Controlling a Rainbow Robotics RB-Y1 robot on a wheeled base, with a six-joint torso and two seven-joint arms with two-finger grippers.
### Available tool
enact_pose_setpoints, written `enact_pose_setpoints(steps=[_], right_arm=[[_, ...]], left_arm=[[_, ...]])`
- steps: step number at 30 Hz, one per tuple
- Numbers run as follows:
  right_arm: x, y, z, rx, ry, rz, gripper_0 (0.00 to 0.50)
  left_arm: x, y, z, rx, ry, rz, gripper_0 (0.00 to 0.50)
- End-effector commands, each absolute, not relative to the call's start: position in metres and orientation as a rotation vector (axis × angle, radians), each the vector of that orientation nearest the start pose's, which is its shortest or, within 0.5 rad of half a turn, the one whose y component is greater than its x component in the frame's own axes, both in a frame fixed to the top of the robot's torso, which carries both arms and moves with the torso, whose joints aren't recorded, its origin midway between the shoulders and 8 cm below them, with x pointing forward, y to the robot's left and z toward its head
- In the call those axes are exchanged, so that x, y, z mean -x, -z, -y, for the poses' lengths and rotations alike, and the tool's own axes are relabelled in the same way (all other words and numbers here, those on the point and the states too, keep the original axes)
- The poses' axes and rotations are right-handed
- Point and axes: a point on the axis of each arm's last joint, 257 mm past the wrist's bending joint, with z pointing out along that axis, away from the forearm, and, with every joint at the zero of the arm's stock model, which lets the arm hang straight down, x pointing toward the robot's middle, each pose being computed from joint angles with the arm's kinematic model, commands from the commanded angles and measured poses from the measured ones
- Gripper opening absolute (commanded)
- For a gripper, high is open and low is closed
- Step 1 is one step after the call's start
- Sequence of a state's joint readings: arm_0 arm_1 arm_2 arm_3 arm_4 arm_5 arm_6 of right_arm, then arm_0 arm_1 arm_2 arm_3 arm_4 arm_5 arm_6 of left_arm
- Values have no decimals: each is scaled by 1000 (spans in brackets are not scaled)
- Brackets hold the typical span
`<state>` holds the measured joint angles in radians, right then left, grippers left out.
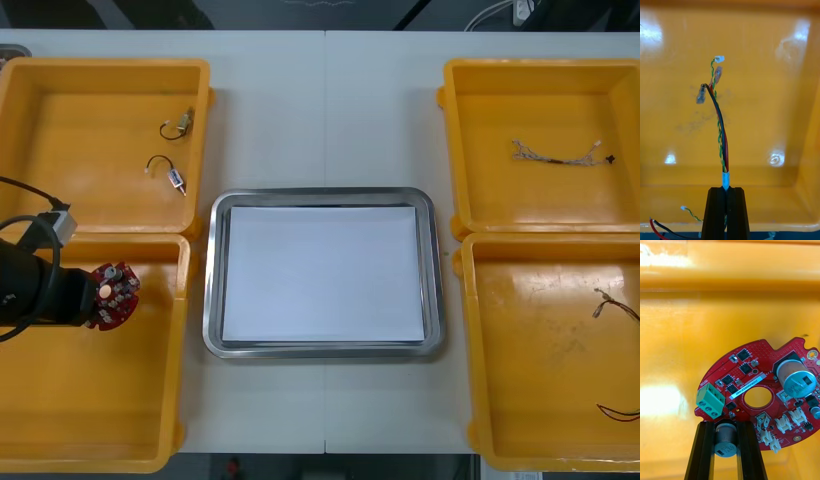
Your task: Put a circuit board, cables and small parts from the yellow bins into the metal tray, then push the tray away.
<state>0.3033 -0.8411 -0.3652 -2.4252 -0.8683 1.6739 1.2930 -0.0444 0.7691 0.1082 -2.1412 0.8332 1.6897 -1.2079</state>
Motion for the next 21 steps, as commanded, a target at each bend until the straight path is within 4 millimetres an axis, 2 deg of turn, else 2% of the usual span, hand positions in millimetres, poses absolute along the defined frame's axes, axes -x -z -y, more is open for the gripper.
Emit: enact_pose_setpoints(steps=[1, 7, 12, 15, 16, 21], right_arm=[[-301, 175, 382, 276, 227, -2652, 0], [-293, 156, 373, 380, 272, -2678, 0], [-303, 135, 350, 500, 236, -2617, 0], [-306, 129, 336, 562, 203, -2601, 0], [-306, 129, 336, 562, 203, -2601, 0], [-310, 125, 318, 688, 246, -2554, 0]], left_arm=[[-367, 207, -320, -151, 64, -2705, 1], [-364, 188, -291, -297, 41, -2696, 0], [-367, 178, -255, -443, 39, -2679, 1], [-369, 177, -234, -522, 42, -2665, 0], [-369, 177, -234, -522, 42, -2665, 0], [-369, 174, -190, -676, 57, -2633, 0]])
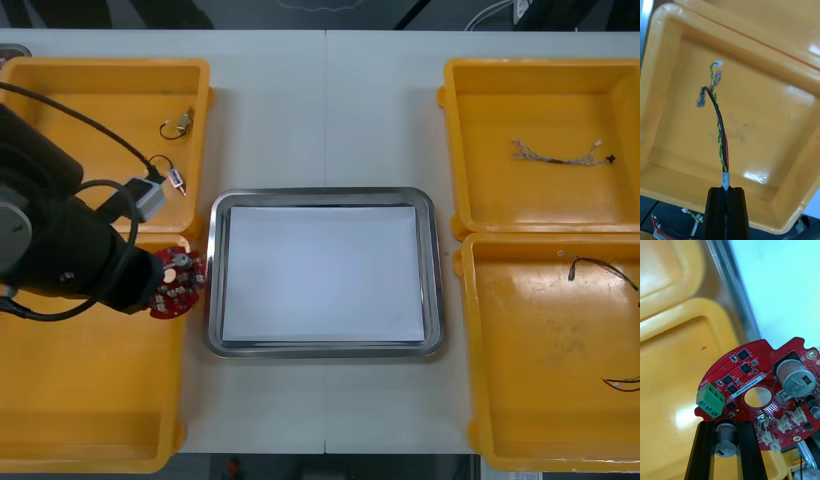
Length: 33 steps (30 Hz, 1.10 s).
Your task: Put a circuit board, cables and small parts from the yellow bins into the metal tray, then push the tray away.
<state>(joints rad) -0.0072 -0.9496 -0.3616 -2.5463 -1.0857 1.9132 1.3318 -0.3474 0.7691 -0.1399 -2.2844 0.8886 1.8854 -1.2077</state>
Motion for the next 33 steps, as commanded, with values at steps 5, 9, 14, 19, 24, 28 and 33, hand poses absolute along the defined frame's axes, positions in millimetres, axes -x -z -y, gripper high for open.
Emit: enact_pose_setpoints(steps=[5, 9, 14, 19, 24, 28, 33], right_arm=[[-313, 126, 311, 750, 290, -2530, 0], [-314, 125, 308, 783, 294, -2518, 0], [-316, 124, 304, 817, 296, -2505, 0], [-319, 121, 303, 840, 307, -2486, 0], [-321, 118, 304, 844, 318, -2476, 0], [-321, 119, 304, 847, 320, -2475, 0], [-321, 119, 304, 853, 324, -2474, 0]], left_arm=[[-368, 177, -152, -754, 101, -2619, 1], [-372, 185, -127, -800, 123, -2616, 1], [-380, 197, -106, -833, 137, -2607, 0], [-393, 220, -90, -849, 151, -2611, 1], [-406, 234, -87, -851, 124, -2610, 0], [-414, 240, -91, -842, 102, -2622, 0], [-422, 251, -100, -834, 70, -2643, 0]])
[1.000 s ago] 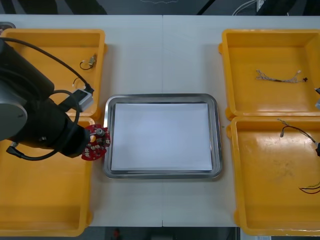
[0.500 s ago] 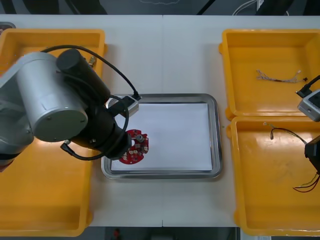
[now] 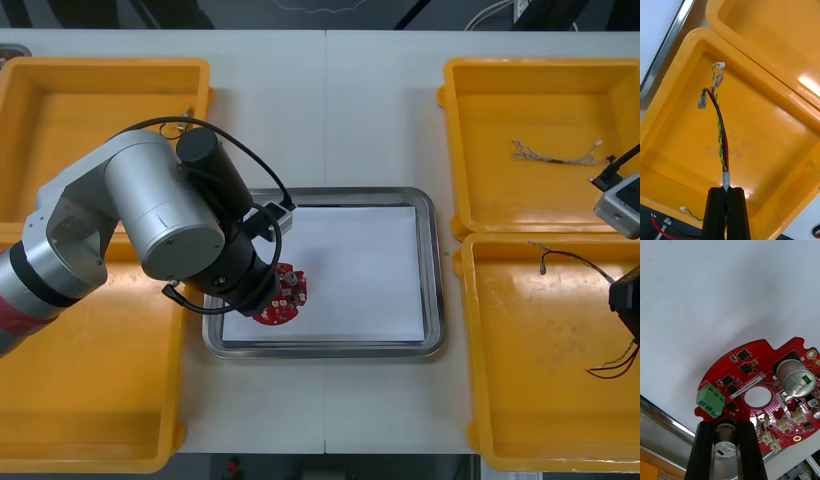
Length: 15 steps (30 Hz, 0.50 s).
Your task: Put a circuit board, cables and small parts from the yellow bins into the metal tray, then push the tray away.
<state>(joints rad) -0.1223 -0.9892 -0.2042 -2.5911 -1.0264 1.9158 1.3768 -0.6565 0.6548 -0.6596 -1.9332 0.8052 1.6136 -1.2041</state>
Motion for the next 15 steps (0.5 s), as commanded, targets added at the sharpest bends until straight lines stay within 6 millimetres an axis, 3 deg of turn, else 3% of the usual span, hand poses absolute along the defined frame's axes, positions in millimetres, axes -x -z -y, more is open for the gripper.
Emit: enact_pose_setpoints(steps=[1, 10, 15], right_arm=[[-321, 119, 304, 855, 323, -2474, 0], [-319, 121, 301, 859, 304, -2478, 0], [-319, 121, 301, 858, 302, -2479, 0]], left_arm=[[-423, 252, -100, -833, 69, -2644, 0], [-422, 274, -110, -859, 8, -2651, 0], [-420, 276, -114, -871, 5, -2655, 0]])
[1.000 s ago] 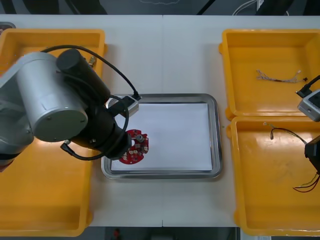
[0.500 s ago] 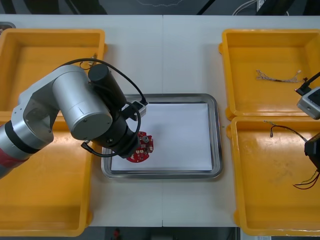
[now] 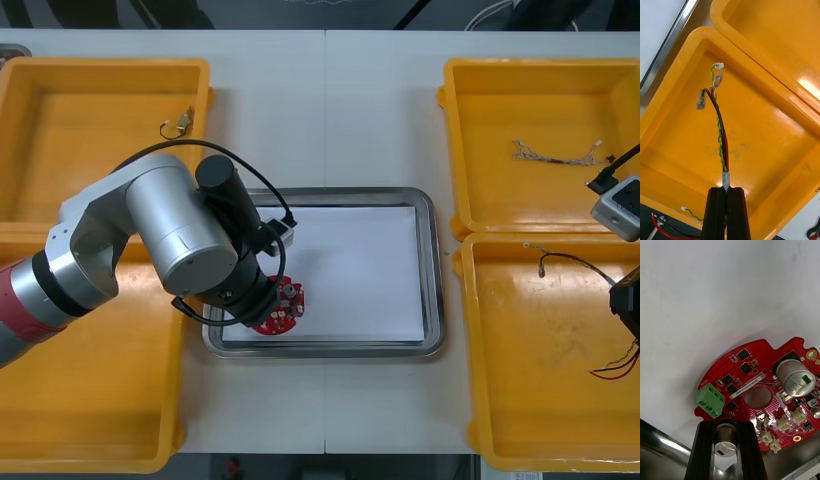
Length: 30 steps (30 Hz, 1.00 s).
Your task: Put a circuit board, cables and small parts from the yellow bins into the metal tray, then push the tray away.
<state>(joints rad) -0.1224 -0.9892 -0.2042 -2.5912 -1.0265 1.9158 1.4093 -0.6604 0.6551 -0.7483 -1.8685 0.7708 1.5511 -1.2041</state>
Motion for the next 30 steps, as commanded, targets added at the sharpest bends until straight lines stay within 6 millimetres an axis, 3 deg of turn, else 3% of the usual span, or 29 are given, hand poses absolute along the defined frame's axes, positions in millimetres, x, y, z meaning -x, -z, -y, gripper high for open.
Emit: enact_pose_setpoints(steps=[1, 6, 7, 9, 10, 20, 25, 30], right_arm=[[-319, 121, 301, 858, 302, -2479, 0], [-318, 123, 298, 861, 283, -2482, 0], [-317, 123, 297, 863, 280, -2483, 0], [-317, 124, 296, 862, 272, -2483, 0], [-317, 124, 295, 863, 270, -2483, 0], [-318, 124, 294, 859, 265, -2481, 0], [-317, 121, 287, 894, 242, -2469, 0], [-314, 113, 265, 1003, 180, -2426, 0]], left_arm=[[-420, 276, -115, -875, 1, -2655, 1], [-421, 279, -121, -879, -13, -2650, 19], [-422, 279, -121, -875, -12, -2650, 118], [-423, 278, -121, -872, -9, -2645, 454], [-424, 278, -122, -870, -9, -2642, 498], [-428, 260, -114, -844, 28, -2614, 500], [-425, 232, -110, -810, 47, -2608, 500], [-422, 201, -109, -762, 51, -2603, 500]])
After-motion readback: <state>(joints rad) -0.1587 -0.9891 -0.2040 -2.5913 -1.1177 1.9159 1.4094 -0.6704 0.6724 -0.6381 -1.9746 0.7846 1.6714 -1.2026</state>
